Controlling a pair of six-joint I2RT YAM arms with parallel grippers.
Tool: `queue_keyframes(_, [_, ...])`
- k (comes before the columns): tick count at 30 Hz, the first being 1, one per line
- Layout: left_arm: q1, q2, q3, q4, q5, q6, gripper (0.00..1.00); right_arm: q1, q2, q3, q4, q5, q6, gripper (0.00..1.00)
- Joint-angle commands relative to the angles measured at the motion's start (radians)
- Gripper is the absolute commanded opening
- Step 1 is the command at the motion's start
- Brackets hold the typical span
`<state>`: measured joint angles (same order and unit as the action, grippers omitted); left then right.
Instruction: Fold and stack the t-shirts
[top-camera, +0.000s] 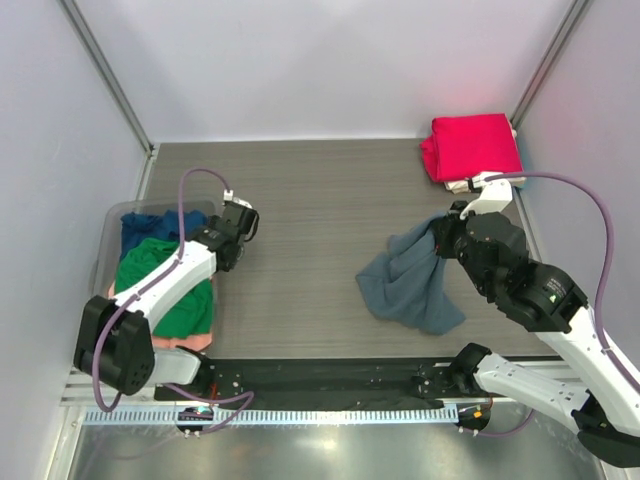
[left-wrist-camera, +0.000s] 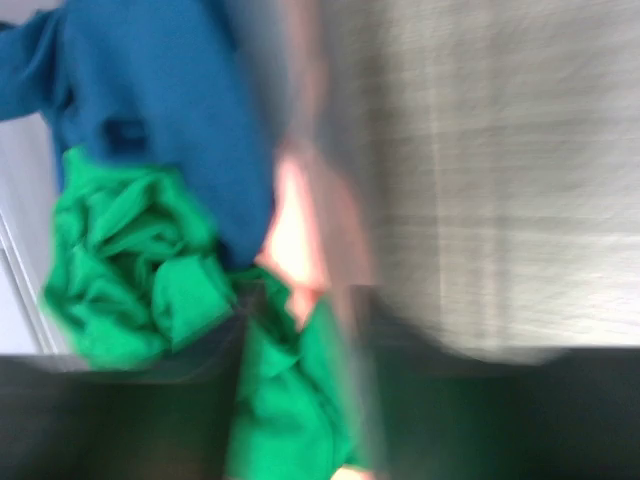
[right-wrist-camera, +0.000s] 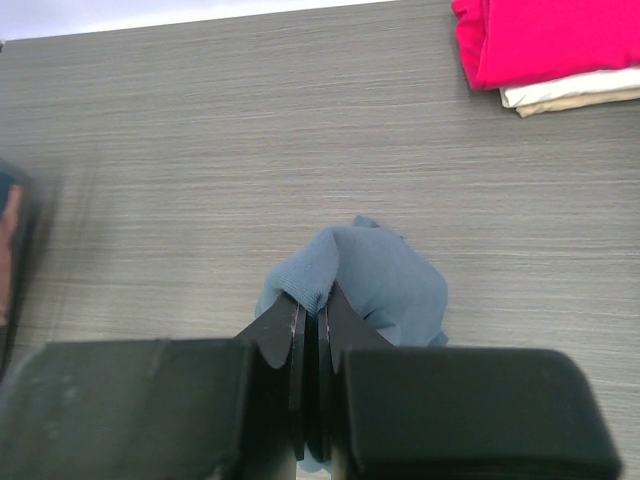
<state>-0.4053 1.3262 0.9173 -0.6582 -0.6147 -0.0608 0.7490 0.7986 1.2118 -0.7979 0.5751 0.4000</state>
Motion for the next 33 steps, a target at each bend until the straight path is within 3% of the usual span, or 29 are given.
queue_keyframes(1, [-0.003, 0.039, 0.017, -0.172, -0.166, 0.035, 0.64, 0.001, 0.001, 0.003, 0.052, -0.018, 0.014, 0.01])
queue_keyframes(2, [-0.003, 0.06, 0.053, -0.185, -0.193, 0.024, 0.76, 0.001, 0.001, 0.002, 0.052, -0.02, 0.011, 0.01])
queue_keyframes(8, [-0.003, 0.174, 0.236, -0.31, -0.378, -0.094, 1.0, 0.001, 0.066, 0.051, 0.057, -0.073, -0.019, 0.01])
queue_keyframes(11, [-0.003, 0.131, 0.387, -0.4, -0.257, -0.197, 1.0, 0.001, 0.158, 0.101, 0.083, -0.165, -0.058, 0.01])
queue_keyframes(13, [-0.004, 0.067, 0.46, -0.42, -0.054, -0.237, 1.0, 0.001, 0.235, 0.149, 0.109, -0.237, -0.081, 0.01])
queue_keyframes(16, [-0.003, 0.001, 0.546, -0.377, 0.143, -0.342, 1.0, 0.001, 0.434, 0.323, 0.141, -0.476, -0.131, 0.01])
queue_keyframes(18, [-0.004, -0.021, 0.563, -0.338, 0.176, -0.369, 1.0, 0.001, 0.554, 0.574, 0.138, -0.67, -0.148, 0.01])
queue_keyframes(19, [-0.003, -0.022, 0.569, -0.34, 0.175, -0.375, 1.0, 0.001, 0.656, 0.676, 0.117, -0.713, -0.148, 0.01])
queue_keyframes(22, [-0.003, -0.013, 0.604, -0.373, 0.185, -0.363, 1.0, 0.001, 0.811, 1.196, 0.05, -0.799, -0.147, 0.01])
queue_keyframes(24, [-0.003, -0.028, 0.594, -0.367, 0.243, -0.344, 1.0, 0.001, 0.814, 1.294, 0.037, -0.749, -0.17, 0.01])
queue_keyframes(27, [-0.003, -0.091, 0.537, -0.336, 0.248, -0.347, 1.0, 0.001, 0.627, 1.134, 0.061, -0.606, -0.24, 0.01])
queue_keyframes(28, [-0.003, -0.11, 0.504, -0.325, 0.25, -0.349, 1.0, 0.001, 0.49, 0.935, 0.08, -0.457, -0.251, 0.01])
queue_keyframes(30, [-0.001, -0.159, 0.473, -0.301, 0.266, -0.35, 1.0, 0.001, 0.325, 0.693, 0.156, -0.288, -0.239, 0.01])
queue_keyframes(31, [-0.001, -0.171, 0.45, -0.293, 0.274, -0.35, 1.0, 0.0, 0.254, 0.441, 0.179, -0.139, -0.219, 0.11])
queue_keyframes(33, [0.0, -0.191, 0.43, -0.284, 0.294, -0.355, 1.0, 0.001, 0.07, 0.21, 0.177, 0.0, -0.146, 0.54])
